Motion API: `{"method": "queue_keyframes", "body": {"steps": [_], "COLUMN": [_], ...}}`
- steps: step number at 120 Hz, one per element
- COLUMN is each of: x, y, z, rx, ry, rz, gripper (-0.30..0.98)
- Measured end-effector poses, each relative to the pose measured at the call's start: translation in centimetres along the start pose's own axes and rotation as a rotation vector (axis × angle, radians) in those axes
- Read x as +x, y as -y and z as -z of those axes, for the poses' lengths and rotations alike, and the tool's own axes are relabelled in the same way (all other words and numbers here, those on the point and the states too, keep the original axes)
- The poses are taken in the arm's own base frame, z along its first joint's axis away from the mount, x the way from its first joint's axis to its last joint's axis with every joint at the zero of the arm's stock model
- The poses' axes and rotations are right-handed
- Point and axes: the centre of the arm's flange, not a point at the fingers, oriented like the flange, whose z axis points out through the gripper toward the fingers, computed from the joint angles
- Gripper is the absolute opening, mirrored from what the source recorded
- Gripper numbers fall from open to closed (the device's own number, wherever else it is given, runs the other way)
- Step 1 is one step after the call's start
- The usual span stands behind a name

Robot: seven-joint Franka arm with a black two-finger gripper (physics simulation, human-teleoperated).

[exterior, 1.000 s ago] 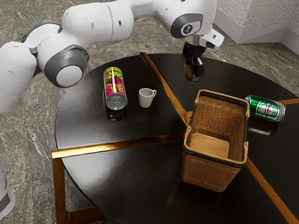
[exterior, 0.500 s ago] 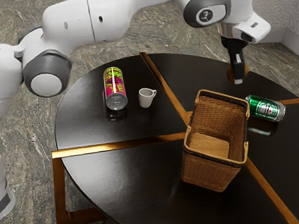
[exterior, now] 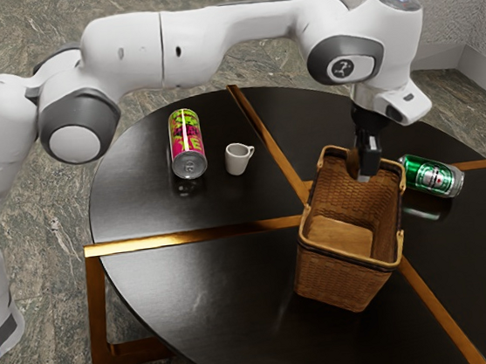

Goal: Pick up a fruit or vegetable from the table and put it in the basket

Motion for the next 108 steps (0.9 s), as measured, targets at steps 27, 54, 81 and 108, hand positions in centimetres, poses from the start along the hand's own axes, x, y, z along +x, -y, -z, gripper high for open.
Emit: {"method": "queue_keyframes", "body": {"steps": [27,54,81,108], "x": [0.8,2.0,1.1,1.0], "y": [-0.1,-1.1,-1.5,-3.1], "z": [-2.4,-3.2,-3.8,-4.5], "rx": [0.007,0.011,0.017,0.010], "ry": [-0.035,-0.084,-0.005,0.040], "rz": [-0.003,-0.021,-0.032,-0.062], "gripper": [0.51,0.51,0.51,0.51]}}
